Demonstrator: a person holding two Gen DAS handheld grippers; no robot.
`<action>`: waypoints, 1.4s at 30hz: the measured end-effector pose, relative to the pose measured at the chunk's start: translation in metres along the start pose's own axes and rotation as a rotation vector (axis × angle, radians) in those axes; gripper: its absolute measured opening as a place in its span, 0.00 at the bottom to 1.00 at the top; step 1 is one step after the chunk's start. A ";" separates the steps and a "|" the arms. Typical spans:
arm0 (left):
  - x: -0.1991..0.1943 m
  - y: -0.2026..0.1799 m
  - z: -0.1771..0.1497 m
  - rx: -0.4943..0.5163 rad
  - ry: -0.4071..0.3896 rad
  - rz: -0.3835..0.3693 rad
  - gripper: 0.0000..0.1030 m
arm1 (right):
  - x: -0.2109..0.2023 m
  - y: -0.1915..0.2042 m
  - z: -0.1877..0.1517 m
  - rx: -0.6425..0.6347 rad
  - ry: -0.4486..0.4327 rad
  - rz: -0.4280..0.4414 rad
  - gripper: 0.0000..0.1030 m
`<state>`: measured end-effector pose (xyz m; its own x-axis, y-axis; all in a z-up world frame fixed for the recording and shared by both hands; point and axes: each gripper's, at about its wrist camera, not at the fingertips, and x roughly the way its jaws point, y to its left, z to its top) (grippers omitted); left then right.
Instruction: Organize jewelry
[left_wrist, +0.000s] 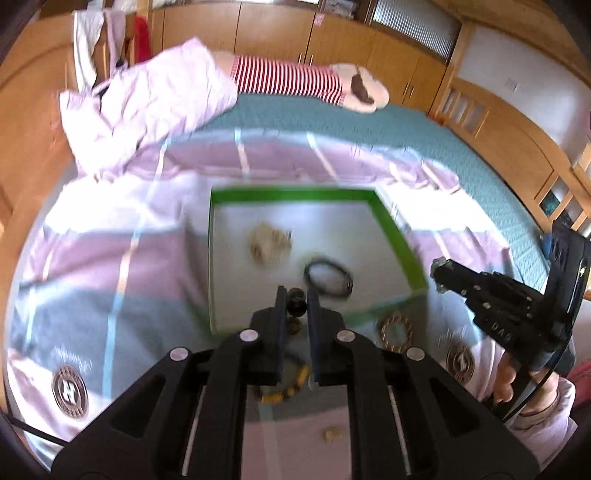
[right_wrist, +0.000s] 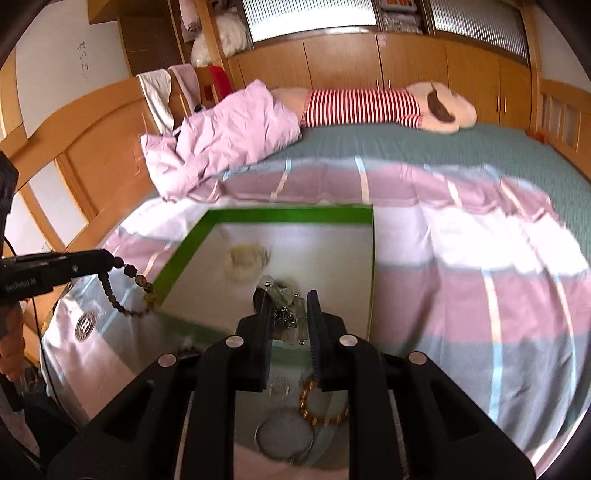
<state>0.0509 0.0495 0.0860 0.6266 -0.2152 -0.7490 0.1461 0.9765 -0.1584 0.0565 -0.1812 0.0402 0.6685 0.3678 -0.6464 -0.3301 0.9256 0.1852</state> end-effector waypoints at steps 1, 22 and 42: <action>0.003 -0.002 0.009 0.009 -0.008 0.008 0.11 | 0.004 0.000 0.006 -0.010 -0.002 -0.006 0.18; 0.062 0.017 -0.056 0.008 0.158 0.005 0.49 | 0.013 -0.042 -0.035 0.059 0.175 -0.093 0.57; 0.123 0.037 -0.093 -0.067 0.352 0.133 0.38 | 0.084 -0.036 -0.085 0.030 0.431 -0.179 0.27</action>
<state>0.0622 0.0603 -0.0720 0.3343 -0.0808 -0.9390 0.0234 0.9967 -0.0775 0.0676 -0.1914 -0.0834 0.3729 0.1369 -0.9177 -0.2111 0.9756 0.0597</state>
